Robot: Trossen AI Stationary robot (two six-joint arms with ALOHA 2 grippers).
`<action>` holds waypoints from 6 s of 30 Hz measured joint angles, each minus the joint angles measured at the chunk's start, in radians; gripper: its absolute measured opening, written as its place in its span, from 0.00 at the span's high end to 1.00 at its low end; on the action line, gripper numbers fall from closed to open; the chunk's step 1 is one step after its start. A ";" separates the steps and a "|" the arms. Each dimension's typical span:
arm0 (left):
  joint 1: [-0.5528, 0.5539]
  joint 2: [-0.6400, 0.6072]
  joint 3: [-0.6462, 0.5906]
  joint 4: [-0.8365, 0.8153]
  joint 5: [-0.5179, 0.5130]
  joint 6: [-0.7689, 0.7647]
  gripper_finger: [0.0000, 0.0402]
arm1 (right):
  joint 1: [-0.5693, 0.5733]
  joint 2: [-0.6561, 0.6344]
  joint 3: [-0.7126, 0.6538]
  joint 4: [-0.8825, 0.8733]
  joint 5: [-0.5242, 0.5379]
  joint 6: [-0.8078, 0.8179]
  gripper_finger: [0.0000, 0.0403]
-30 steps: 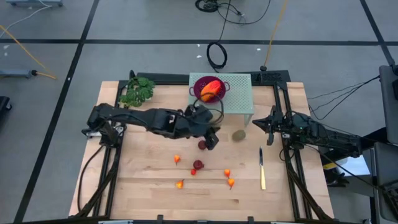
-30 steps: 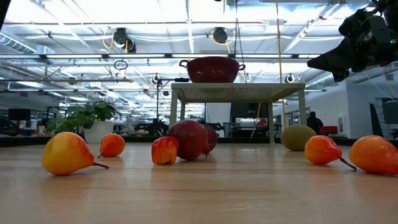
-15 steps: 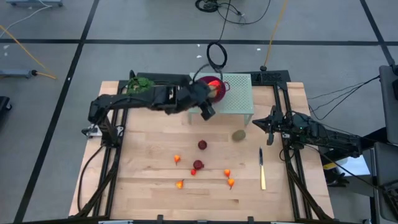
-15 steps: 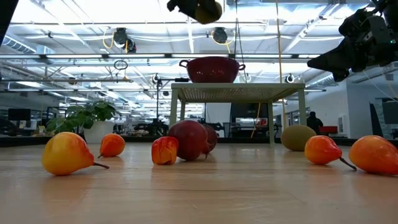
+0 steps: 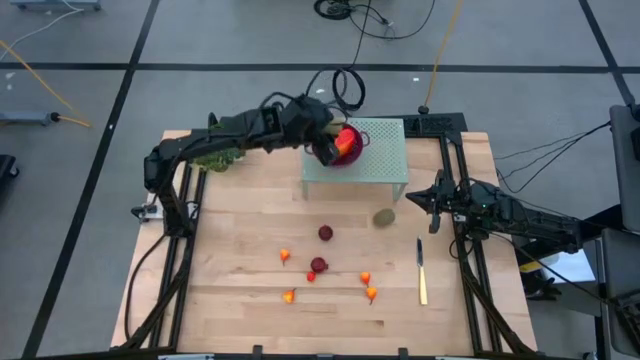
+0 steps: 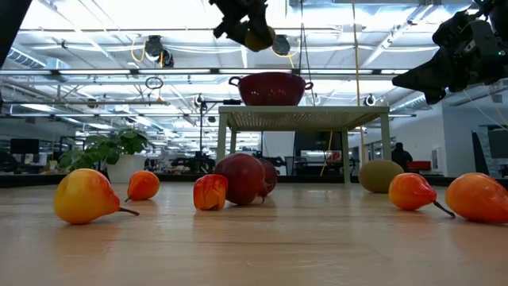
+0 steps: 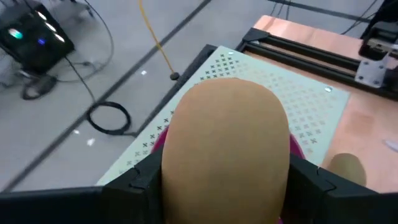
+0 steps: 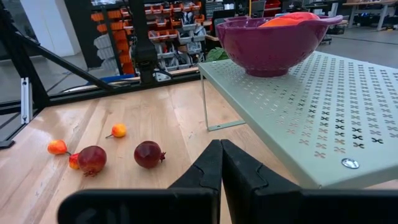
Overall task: Pick & Place Fruit
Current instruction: Put the bottom kiwi into the strainer bowl, then put the kiwi into the strainer bowl
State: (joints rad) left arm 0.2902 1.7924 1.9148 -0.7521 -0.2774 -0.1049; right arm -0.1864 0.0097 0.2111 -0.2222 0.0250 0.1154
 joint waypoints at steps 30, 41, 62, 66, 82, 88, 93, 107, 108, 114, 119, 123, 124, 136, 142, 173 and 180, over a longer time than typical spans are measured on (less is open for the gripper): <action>0.065 0.120 -0.001 0.009 0.094 -0.053 0.47 | 0.000 0.000 0.000 -0.001 0.000 0.000 1.00; 0.065 0.120 -0.001 -0.038 0.072 -0.132 0.44 | 0.000 0.000 0.000 -0.001 0.000 -0.007 1.00; 0.065 0.119 -0.001 -0.038 0.067 -0.085 0.31 | 0.000 0.000 0.000 -0.001 0.000 -0.008 1.00; 0.068 0.119 -0.001 -0.037 0.060 -0.081 0.31 | 0.000 0.000 0.000 -0.001 0.000 -0.007 1.00; 0.072 0.119 -0.001 0.038 0.057 -0.054 0.31 | 0.000 0.000 0.000 0.000 0.000 -0.004 1.00; 0.072 0.118 -0.001 0.021 0.057 -0.054 0.31 | 0.000 0.000 0.000 0.000 0.000 -0.004 1.00; 0.072 0.118 -0.001 0.021 0.058 -0.054 0.31 | 0.000 0.000 0.000 0.000 0.000 -0.004 1.00; 0.072 0.118 -0.001 0.019 0.058 -0.055 0.13 | 0.000 0.000 0.000 0.000 0.000 -0.004 1.00; 0.072 0.118 -0.001 0.019 0.059 -0.055 0.12 | 0.000 0.000 0.000 0.000 0.000 -0.004 1.00; 0.073 0.096 0.000 0.032 0.059 -0.054 0.08 | 0.000 0.000 0.000 0.000 0.000 -0.004 1.00; 0.074 0.052 0.000 0.051 0.058 -0.060 0.09 | 0.000 0.000 0.000 0.001 0.000 -0.003 1.00; 0.057 0.000 0.000 0.058 0.066 -0.088 0.08 | 0.000 0.000 0.000 0.003 -0.002 -0.003 1.00; 0.047 -0.011 0.000 0.058 0.068 -0.092 0.08 | 0.000 0.000 0.000 0.005 -0.002 -0.003 1.00; -0.057 -0.113 0.000 0.043 0.068 -0.127 0.08 | 0.000 0.000 0.000 0.023 -0.003 0.136 1.00; -0.087 -0.113 0.000 0.037 0.067 -0.161 0.15 | 0.000 0.000 0.000 0.023 -0.003 0.209 1.00; -0.236 -0.112 0.000 -0.032 0.036 -0.185 0.32 | 0.000 0.000 0.000 0.023 -0.014 0.246 1.00; -0.303 -0.112 0.000 -0.028 0.003 -0.185 0.32 | 0.000 0.000 0.000 0.023 -0.056 0.261 1.00</action>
State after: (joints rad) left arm -0.0131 1.6802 1.9148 -0.7804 -0.2742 -0.2899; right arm -0.1860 0.0101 0.2111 -0.1996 -0.0315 0.3768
